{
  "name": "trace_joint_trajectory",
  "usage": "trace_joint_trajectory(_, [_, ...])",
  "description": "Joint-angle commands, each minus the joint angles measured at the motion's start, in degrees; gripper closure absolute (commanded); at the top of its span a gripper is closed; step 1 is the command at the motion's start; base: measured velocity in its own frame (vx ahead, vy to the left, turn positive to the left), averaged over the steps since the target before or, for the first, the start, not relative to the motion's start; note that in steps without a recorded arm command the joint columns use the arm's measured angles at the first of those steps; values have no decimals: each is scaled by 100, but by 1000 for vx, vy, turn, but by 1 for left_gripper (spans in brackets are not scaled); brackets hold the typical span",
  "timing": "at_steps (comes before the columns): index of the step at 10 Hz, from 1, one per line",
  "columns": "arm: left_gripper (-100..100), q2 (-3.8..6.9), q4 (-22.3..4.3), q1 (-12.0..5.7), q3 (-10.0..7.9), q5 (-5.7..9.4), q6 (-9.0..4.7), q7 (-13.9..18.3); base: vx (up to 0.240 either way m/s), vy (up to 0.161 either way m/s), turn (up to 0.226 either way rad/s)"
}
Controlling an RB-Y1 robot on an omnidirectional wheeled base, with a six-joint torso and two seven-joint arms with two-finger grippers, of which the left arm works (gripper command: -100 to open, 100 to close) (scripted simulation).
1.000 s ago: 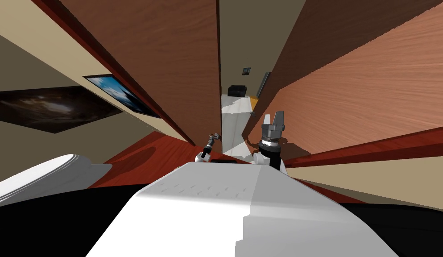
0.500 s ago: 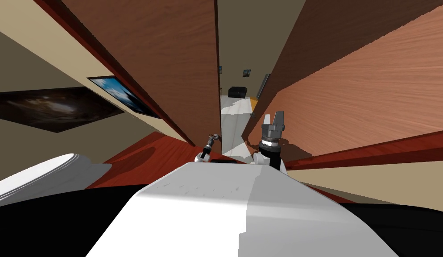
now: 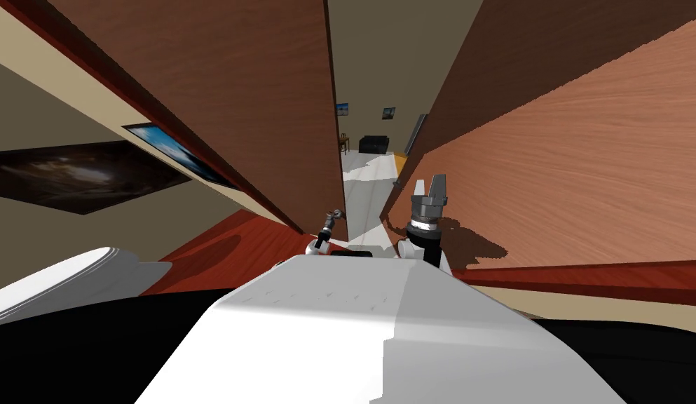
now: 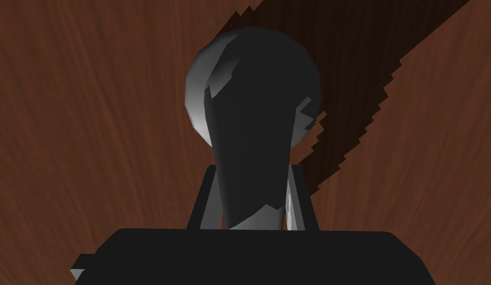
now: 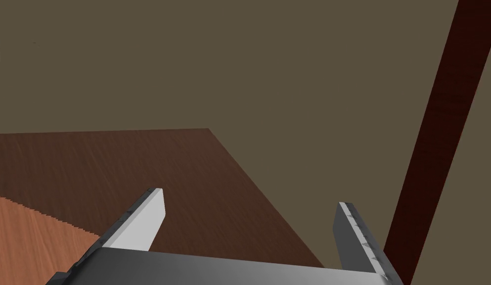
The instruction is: Push the door open
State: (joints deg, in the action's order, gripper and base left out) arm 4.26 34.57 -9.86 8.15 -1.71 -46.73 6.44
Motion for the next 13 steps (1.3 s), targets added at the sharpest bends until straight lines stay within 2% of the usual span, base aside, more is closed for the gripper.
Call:
trace_joint_trajectory(1, [100,107,200,73,-76,35,51,7,122,-77,18])
trace_joint_trajectory(5, [100,135,160,67,-394,193,67,-143,185,-114,80])
trace_joint_trajectory(6, [100,135,160,67,-394,193,67,-143,112,-95,23])
trace_joint_trajectory(7, [100,138,145,64,-508,249,72,-196,146,-86,49])
trace_joint_trajectory(13, [100,114,91,56,-941,464,93,-399,185,-132,71])
